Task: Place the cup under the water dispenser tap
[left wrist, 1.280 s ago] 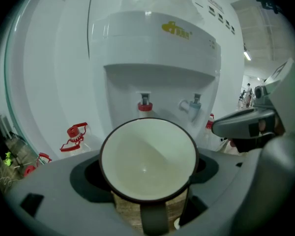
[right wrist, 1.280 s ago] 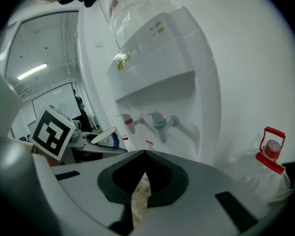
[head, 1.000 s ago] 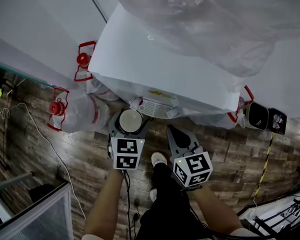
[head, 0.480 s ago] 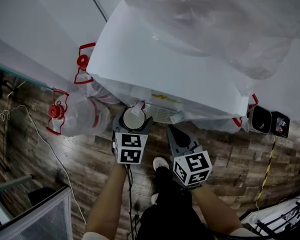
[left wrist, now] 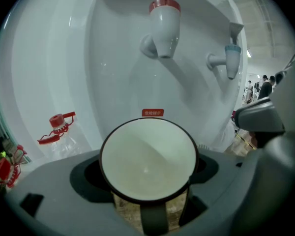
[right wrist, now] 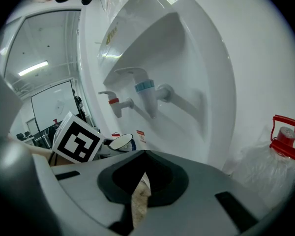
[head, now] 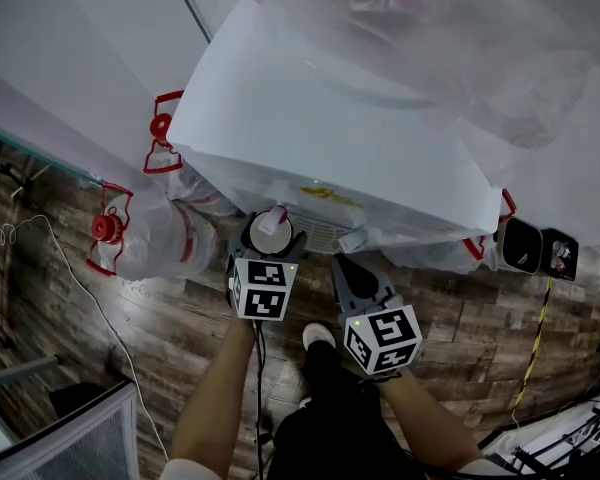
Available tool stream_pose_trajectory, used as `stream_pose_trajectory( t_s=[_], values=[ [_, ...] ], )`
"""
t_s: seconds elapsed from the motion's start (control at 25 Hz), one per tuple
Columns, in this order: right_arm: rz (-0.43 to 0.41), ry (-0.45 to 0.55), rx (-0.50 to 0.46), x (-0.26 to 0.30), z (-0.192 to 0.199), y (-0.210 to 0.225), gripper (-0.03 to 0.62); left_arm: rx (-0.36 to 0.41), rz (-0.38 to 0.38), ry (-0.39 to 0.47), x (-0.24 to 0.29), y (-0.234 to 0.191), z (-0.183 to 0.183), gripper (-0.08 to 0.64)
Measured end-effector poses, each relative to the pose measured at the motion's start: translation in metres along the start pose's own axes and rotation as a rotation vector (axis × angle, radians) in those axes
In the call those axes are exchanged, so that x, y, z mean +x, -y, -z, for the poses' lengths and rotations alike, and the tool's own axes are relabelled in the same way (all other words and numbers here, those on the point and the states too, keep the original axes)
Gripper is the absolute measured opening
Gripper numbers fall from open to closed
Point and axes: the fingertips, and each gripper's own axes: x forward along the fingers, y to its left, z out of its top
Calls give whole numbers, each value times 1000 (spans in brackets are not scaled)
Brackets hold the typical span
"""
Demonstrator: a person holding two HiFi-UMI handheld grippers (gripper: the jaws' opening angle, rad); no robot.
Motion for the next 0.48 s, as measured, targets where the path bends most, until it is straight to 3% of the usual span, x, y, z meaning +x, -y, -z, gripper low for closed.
stream_pose_trajectory(
  t_s=[0.48],
  values=[
    [14, -7, -5, -6, 10, 10, 18, 27, -10, -17, 19, 2, 5, 453]
  ],
)
